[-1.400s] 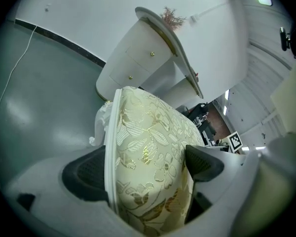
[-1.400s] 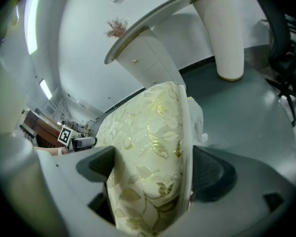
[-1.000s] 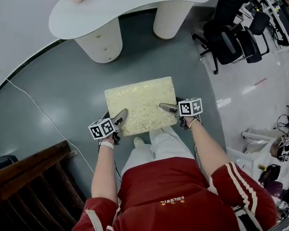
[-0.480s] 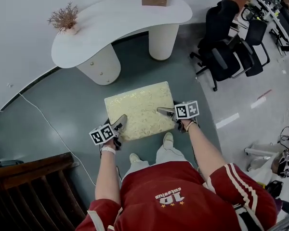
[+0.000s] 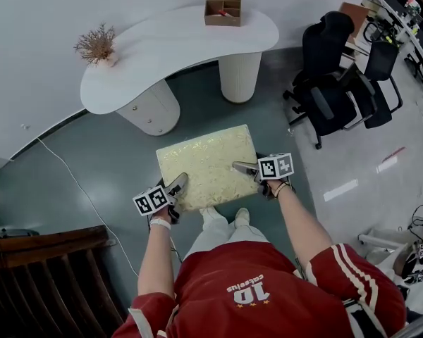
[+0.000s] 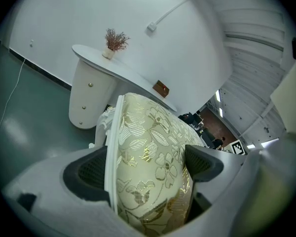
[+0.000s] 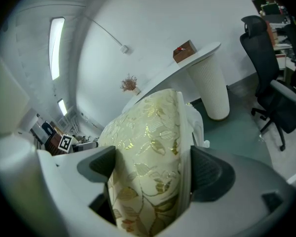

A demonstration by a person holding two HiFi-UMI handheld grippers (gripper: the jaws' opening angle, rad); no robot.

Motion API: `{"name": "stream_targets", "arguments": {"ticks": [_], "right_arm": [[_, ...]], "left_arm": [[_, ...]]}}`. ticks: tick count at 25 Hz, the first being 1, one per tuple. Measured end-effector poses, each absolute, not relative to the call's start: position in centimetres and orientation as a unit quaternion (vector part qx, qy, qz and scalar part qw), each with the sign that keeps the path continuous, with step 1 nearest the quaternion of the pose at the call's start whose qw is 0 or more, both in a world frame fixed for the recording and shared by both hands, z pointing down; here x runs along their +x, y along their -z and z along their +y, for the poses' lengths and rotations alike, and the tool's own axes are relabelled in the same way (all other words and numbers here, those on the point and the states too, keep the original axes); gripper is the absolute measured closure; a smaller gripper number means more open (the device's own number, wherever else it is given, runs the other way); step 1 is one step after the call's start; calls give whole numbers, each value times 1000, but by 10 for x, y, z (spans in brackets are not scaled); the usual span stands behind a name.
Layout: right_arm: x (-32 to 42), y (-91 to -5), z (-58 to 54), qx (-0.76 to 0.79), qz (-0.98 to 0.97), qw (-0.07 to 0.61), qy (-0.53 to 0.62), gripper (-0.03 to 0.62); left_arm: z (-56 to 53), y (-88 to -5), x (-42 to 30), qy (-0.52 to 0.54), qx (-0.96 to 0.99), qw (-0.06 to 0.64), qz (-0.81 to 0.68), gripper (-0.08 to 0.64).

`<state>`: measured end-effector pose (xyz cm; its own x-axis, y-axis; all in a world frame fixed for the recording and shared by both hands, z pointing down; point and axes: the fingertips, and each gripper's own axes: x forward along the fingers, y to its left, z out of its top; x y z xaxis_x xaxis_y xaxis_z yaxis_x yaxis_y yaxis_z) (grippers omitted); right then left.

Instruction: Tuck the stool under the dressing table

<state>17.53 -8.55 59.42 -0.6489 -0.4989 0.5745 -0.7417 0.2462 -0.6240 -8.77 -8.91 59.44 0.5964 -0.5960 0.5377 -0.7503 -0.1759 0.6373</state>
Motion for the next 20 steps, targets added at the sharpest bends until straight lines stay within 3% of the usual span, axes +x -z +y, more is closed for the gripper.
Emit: {"name": "stream_targets", "arguments": {"ticks": [20], "right_arm": [[167, -662, -187, 446, -715, 131, -522, 132]], "left_arm": [[-224, -669, -95, -117, 768, 492, -393, 80]]}}
